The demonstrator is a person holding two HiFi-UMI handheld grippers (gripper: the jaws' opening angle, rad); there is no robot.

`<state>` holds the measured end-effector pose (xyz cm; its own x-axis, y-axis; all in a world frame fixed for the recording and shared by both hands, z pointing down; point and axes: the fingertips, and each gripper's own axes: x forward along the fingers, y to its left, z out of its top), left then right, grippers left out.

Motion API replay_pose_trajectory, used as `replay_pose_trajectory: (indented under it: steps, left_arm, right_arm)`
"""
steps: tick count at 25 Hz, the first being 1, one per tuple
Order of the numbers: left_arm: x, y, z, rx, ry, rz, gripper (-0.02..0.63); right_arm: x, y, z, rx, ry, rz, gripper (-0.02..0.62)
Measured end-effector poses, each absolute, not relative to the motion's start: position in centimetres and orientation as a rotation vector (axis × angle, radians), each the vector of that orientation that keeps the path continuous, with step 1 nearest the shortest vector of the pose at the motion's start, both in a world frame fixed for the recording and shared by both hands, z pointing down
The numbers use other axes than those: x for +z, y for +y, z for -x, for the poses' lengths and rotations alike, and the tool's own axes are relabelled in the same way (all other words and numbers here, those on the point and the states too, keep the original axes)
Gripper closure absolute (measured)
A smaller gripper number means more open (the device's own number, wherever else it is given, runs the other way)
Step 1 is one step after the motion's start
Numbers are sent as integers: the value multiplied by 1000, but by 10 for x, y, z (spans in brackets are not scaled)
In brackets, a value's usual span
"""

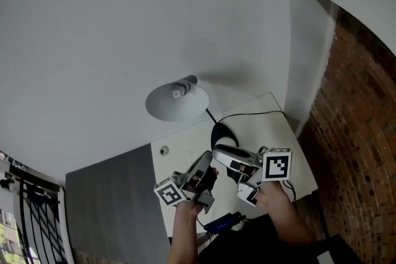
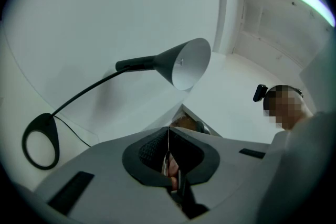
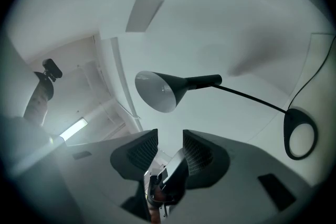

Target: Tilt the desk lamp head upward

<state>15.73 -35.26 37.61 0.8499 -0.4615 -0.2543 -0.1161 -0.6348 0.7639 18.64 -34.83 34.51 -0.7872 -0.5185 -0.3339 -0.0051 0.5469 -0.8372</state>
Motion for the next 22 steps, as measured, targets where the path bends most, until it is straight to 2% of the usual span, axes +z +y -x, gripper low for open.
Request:
replay_pose_trajectory:
  steps: [11, 22]
  left_arm:
    - [360, -249, -88, -651, -329, -2220, 594]
    - [343, -172, -93, -737, -120, -2124, 594]
  right_arm:
    - [339, -236, -145, -1151, 2187, 648, 440]
    - [313, -146, -136, -1060, 2201, 807, 440]
